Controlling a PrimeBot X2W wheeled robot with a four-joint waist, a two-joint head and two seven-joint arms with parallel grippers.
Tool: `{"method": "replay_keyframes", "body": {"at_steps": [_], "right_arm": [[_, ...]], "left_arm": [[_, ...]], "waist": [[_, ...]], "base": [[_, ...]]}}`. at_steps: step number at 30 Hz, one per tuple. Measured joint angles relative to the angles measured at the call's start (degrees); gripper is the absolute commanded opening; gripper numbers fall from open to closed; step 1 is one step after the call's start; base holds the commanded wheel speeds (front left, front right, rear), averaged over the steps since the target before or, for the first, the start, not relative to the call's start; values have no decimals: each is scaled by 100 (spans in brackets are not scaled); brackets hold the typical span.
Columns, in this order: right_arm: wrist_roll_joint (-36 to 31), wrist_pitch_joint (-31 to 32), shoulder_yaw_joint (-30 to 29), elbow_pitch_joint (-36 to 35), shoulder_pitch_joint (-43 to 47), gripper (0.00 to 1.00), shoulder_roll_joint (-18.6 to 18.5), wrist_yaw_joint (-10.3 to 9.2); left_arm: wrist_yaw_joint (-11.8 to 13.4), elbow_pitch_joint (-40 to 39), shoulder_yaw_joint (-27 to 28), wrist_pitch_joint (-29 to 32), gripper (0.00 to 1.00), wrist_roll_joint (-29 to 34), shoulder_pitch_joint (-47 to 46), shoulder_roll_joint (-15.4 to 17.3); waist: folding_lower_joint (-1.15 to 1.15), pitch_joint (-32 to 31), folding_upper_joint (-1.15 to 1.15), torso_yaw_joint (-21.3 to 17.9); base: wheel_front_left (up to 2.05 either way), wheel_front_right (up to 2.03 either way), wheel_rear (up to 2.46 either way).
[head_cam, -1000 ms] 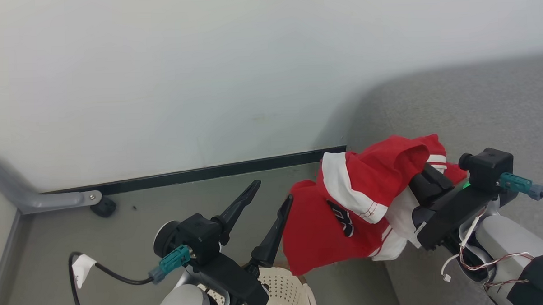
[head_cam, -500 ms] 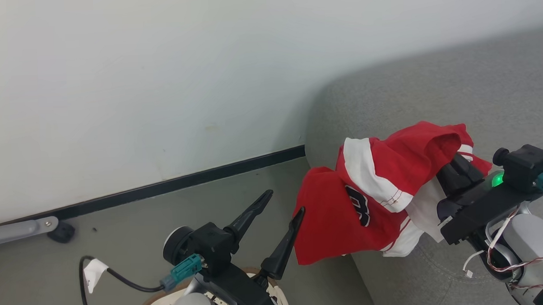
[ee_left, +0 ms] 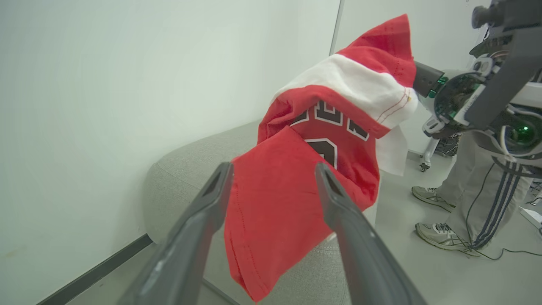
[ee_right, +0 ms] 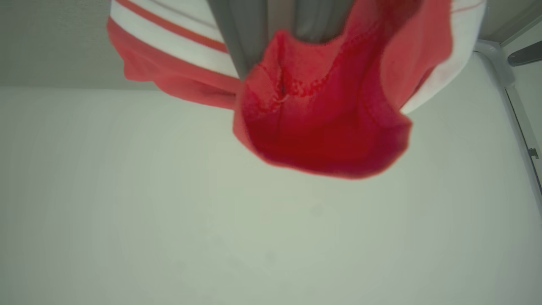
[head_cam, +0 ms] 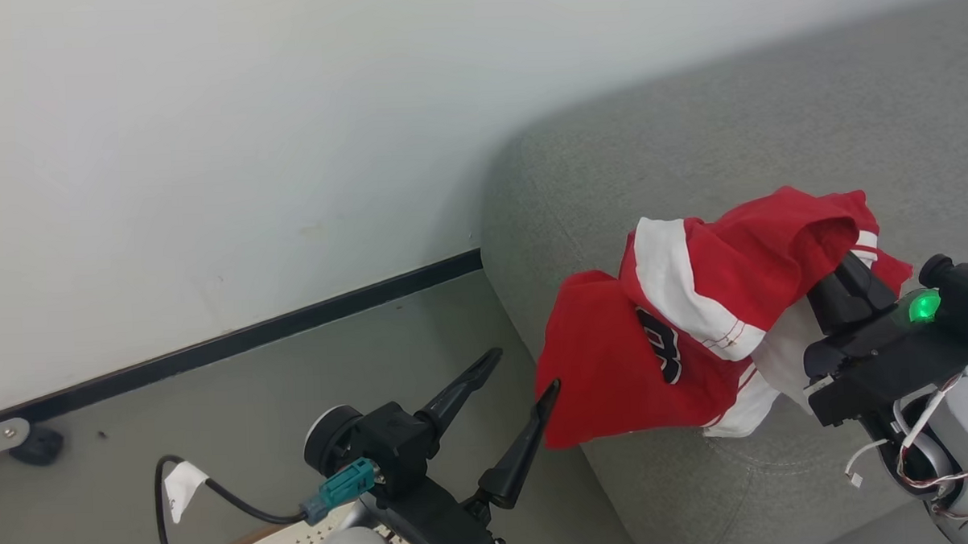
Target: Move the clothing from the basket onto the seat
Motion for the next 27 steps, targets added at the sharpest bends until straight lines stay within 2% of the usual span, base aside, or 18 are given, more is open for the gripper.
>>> {"method": "replay_keyframes", "body": {"at_steps": [8, 17, 27], "right_arm": [[-146, -1, -328, -196, 126, 0, -109, -51], [-237, -1, -795, -412, 287, 0, -285, -92], [-321, -2, -1163, -56, -344, 0, -575, 170]], "left_arm": [[-45, 12, -94, 18, 100, 1, -21, -34], [-49, -8, -192, 51, 100, 143, -69, -63], [-52, -98, -282, 70, 100, 212, -271, -79]], "waist": [[0, 54, 0, -188], [0, 176, 0, -196], [0, 441, 0, -86]], "base": [[0, 0, 0], [0, 0, 0], [0, 0, 0]]}}
